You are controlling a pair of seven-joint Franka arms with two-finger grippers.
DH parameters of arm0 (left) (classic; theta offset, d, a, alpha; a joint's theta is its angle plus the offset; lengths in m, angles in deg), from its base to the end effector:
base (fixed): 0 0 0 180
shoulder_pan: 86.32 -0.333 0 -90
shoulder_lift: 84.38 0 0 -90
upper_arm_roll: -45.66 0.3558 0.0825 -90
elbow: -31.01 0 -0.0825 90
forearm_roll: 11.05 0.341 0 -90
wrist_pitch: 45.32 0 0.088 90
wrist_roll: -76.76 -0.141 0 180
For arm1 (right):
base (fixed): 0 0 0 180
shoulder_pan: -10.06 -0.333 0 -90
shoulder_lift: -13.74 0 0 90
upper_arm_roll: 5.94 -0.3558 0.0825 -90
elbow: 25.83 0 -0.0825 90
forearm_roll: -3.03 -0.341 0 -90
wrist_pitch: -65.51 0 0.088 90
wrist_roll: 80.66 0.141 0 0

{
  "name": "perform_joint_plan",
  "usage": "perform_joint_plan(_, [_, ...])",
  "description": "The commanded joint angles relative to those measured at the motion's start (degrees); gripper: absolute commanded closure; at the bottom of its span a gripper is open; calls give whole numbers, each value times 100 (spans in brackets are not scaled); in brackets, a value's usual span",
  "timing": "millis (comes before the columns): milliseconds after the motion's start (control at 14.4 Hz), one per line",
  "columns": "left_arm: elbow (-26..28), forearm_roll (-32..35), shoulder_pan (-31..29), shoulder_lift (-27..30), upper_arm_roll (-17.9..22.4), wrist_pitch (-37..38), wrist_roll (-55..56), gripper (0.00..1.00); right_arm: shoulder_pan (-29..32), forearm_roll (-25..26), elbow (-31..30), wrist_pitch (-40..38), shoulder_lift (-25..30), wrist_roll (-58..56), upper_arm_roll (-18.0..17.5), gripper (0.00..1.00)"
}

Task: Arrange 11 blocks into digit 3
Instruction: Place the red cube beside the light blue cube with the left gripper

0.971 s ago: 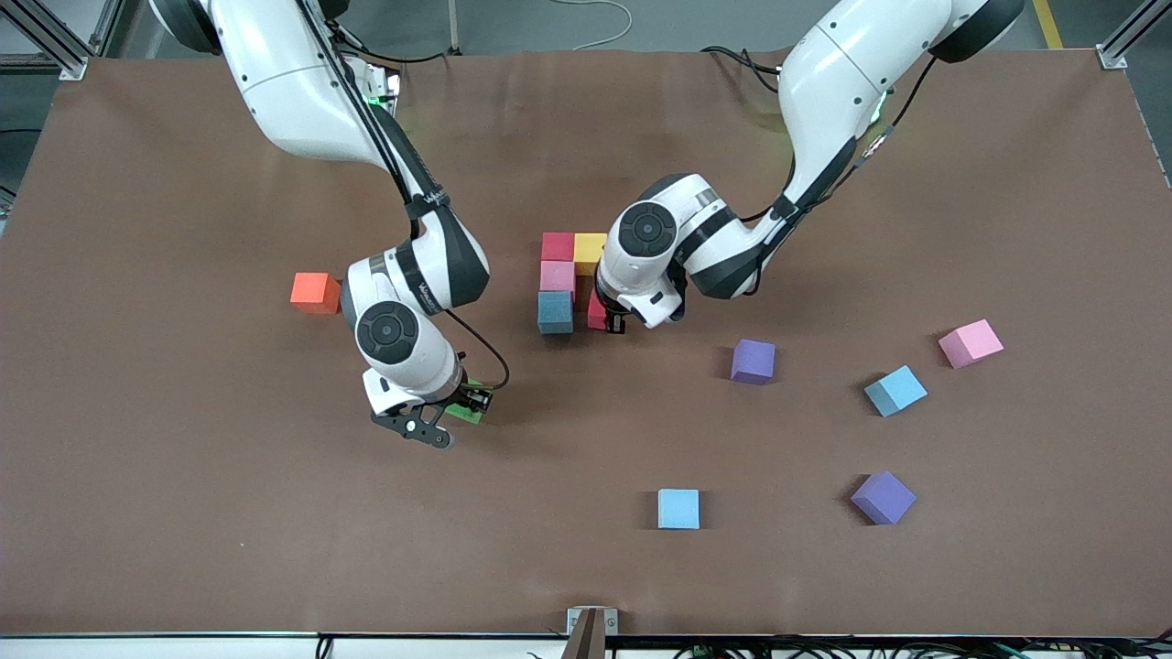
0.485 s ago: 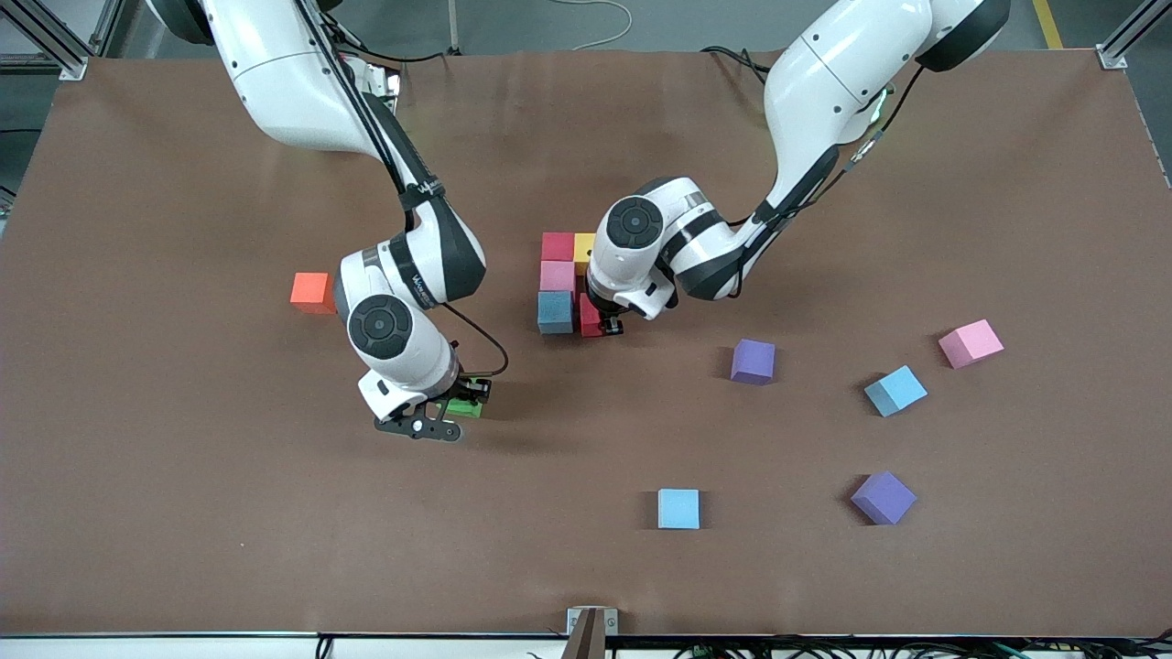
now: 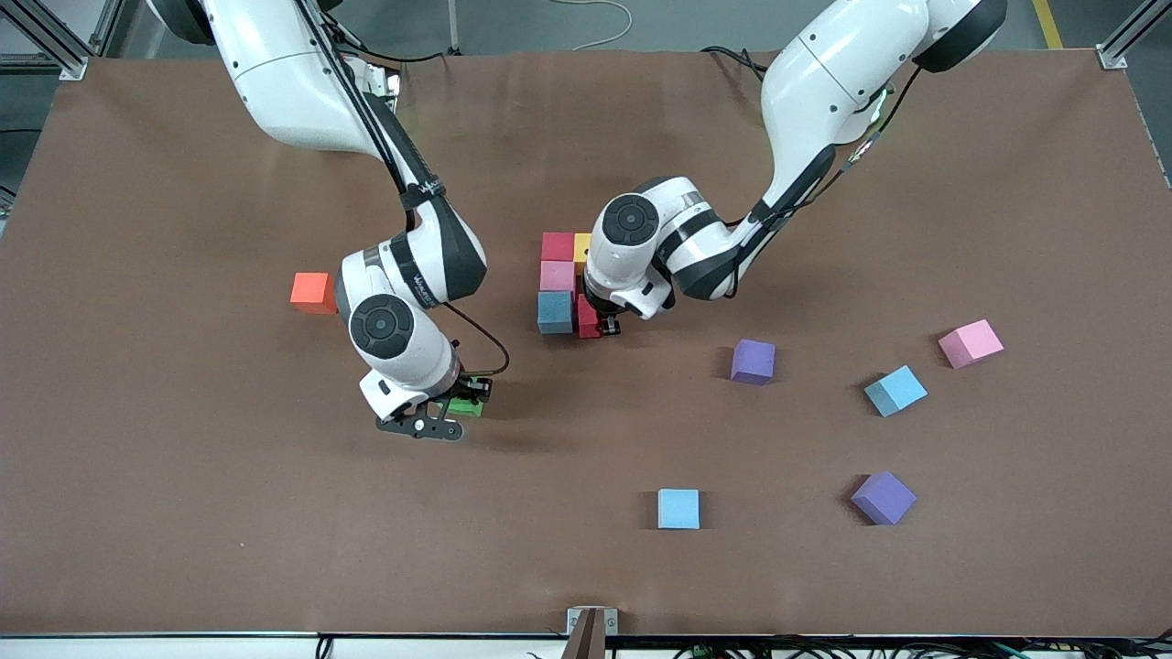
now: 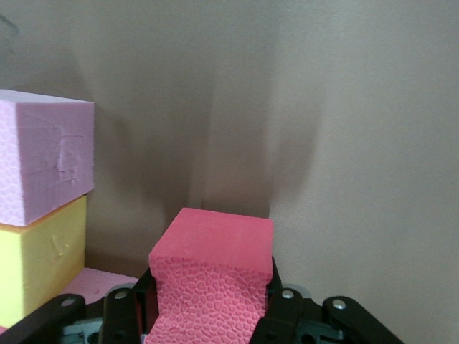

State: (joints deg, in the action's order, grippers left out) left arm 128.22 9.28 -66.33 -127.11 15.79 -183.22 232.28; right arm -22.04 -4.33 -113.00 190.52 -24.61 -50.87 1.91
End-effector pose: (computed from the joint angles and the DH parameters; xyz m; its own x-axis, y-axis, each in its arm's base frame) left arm 0.4806 -0.4782 0.2374 -0.1473 0.9820 -0.1186 0.9887 0.1430 -0.0442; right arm 0.6258 0.3096 0.2912 0.9900 -0.1408 -0.0117 -0.1410 -0.9899 -0.0166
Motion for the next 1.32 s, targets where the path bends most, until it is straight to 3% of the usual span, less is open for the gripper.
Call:
perform_joint_plan(0, [-281,199,137,-253,69,-53,277,64,2,6,-151,23,109,-79,-11,98])
perform_joint_plan(1248, [-307,199,251,-245,60,351,303,64,-16,173,-151,120,74,-114,-11,96])
